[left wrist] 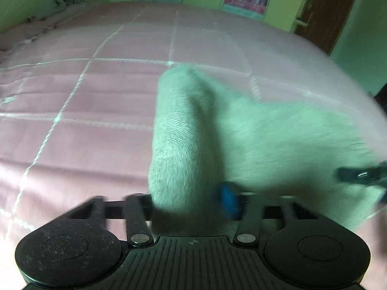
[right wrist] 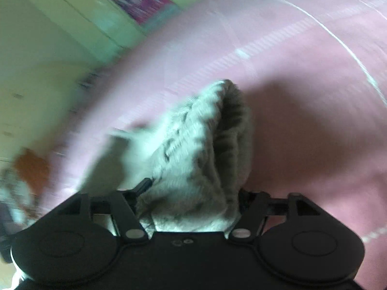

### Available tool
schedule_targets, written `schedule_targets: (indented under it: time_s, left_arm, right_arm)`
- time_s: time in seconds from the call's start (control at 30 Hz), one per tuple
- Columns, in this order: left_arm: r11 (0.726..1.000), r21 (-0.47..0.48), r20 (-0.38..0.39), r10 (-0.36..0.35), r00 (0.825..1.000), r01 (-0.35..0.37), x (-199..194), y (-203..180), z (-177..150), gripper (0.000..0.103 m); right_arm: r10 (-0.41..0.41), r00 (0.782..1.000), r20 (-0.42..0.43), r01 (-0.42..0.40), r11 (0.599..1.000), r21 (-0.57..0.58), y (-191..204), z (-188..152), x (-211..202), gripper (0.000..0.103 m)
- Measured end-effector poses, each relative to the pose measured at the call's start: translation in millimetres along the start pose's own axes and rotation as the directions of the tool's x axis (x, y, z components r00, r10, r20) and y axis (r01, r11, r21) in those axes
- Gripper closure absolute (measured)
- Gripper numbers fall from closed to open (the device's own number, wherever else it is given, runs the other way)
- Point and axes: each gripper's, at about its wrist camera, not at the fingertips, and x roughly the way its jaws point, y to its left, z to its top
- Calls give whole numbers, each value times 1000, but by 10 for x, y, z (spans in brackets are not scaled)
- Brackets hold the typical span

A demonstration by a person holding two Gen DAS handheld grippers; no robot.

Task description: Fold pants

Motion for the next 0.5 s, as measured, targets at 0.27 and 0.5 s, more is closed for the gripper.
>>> schedule_targets:
  time_s: [0.27, 0.5]
  left_arm:
    - [995, 22, 63, 93, 994, -95, -303, 30, 86, 18]
    - [993, 101, 93, 42, 995, -52, -498, -293, 240, 18]
  right_arm:
    - [-157, 979, 127, 166, 984, -62, -26, -175, -300, 17]
    - [-212, 925, 315, 319, 884, -343, 744, -216, -491, 48]
